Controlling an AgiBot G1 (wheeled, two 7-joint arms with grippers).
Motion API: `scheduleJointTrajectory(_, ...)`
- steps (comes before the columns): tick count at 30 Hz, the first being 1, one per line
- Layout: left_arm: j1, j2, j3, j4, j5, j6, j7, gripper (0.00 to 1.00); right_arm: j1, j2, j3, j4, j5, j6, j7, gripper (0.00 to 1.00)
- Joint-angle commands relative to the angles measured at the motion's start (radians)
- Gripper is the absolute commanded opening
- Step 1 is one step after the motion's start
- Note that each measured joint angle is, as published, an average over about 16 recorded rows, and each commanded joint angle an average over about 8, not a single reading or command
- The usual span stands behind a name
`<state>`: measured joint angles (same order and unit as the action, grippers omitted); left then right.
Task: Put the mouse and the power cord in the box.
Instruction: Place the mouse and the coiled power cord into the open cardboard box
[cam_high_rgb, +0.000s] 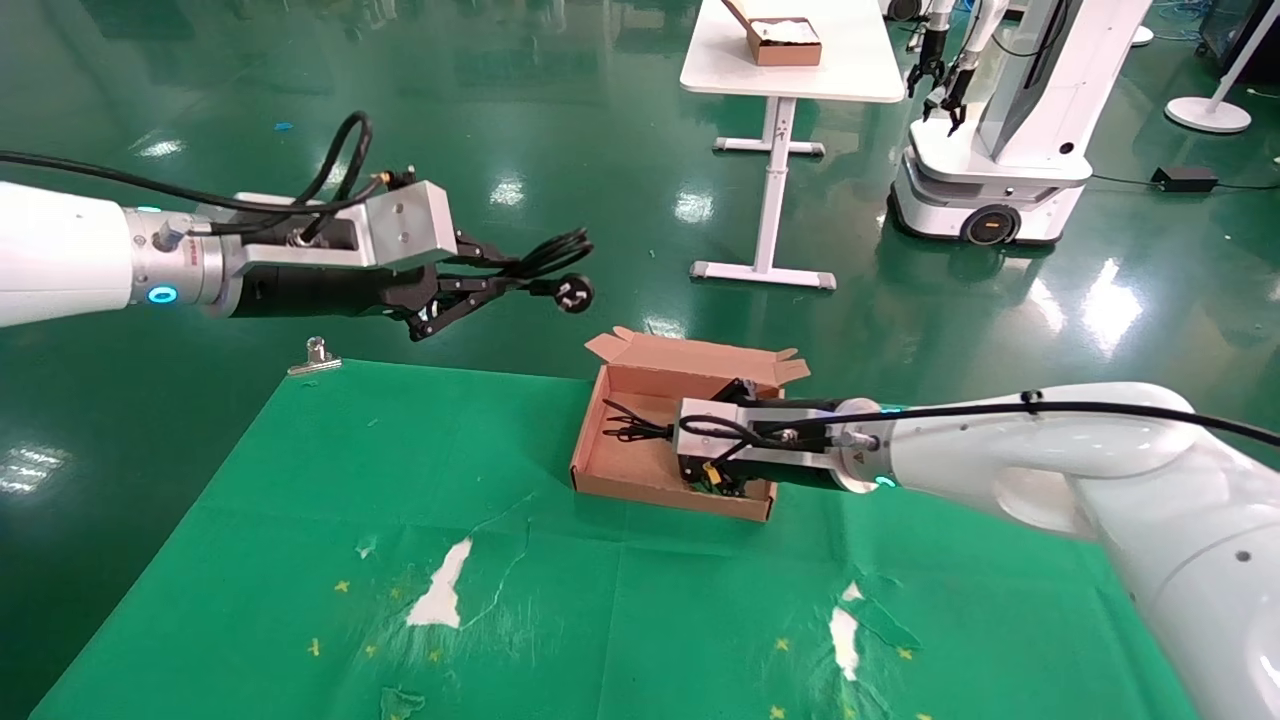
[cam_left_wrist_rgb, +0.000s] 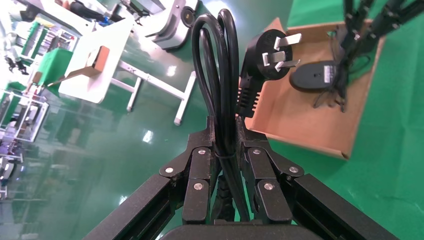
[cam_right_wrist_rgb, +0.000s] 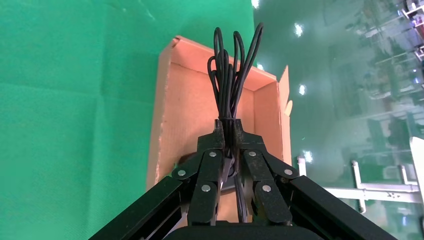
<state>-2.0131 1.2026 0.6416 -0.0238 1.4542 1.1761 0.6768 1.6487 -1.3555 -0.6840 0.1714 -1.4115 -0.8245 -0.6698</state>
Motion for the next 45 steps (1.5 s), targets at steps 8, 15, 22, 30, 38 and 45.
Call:
scheduleJointTrajectory(8, 0.016, 0.03, 0.01, -0.014, 0.015, -0.008, 0.033, 0.0, 0.013, 0.008, 0.015, -0.032, 0.052, 0.061, -0.012, 1.0)
scheduleJointTrajectory(15, 0.075, 0.121, 0.02, -0.034, 0.026, -0.1, 0.042, 0.0, 0.107, 0.04, 0.001, -0.065, 0.03, 0.138, -0.087, 1.0)
scheduleJointTrajectory(22, 0.228, 0.176, 0.039, -0.197, -0.037, -0.227, -0.091, 0.0, 0.271, 0.142, -0.023, -0.083, -0.014, 0.109, -0.168, 1.0)
scheduleJointTrajectory(30, 0.339, 0.172, 0.144, -0.36, -0.124, -0.382, -0.34, 0.21, 0.403, 0.289, -0.033, -0.071, -0.02, -0.226, -0.198, 1.0)
scheduleJointTrajectory(38, 0.368, 0.175, 0.206, -0.408, -0.16, -0.523, -0.464, 1.0, 0.438, 0.322, -0.036, -0.081, -0.023, -0.419, -0.204, 1.0)
scheduleJointTrajectory(45, 0.363, 0.171, 0.195, -0.399, -0.155, -0.498, -0.444, 1.0, 0.428, 0.311, -0.036, -0.081, -0.023, -0.351, -0.202, 1.0)
